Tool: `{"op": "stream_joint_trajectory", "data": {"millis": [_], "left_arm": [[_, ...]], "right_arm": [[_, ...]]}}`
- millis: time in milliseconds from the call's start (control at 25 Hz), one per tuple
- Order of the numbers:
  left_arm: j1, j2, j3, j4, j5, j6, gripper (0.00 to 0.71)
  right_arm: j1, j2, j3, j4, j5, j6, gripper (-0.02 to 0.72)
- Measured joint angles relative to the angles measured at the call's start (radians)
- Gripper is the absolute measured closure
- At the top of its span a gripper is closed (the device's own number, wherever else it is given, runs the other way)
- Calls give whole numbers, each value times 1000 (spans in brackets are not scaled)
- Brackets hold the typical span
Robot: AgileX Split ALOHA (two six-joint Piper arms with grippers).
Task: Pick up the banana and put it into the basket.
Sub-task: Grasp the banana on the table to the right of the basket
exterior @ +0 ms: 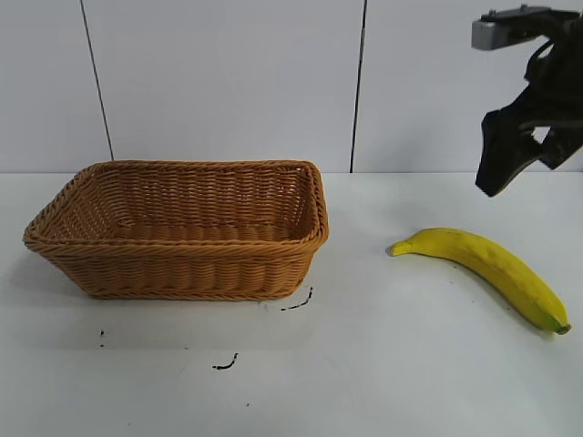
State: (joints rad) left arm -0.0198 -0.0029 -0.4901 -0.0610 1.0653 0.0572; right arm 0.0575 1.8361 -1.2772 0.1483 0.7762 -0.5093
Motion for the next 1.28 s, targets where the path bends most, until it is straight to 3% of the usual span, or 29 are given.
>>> {"op": "stream_joint_trajectory", "data": {"millis": [400,640,760,920,1120,1280], "left_arm": [[0,0,0,0,0,0,15],[0,0,0,0,0,0,15],[0,0,0,0,0,0,15],[0,0,0,0,0,0,15],[0,0,0,0,0,0,15],[0,0,0,0,0,0,15]], "right_arm": [[0,242,-1,2,-185,77,8],[0,275,-1,2,-196,99,9],[0,276,-1,2,-196,121,88],[0,276,-1,-6,-197,170,405],[0,276,-13,-32,-176,181,386],[0,241,-94,-47,-39,181,386]]}}
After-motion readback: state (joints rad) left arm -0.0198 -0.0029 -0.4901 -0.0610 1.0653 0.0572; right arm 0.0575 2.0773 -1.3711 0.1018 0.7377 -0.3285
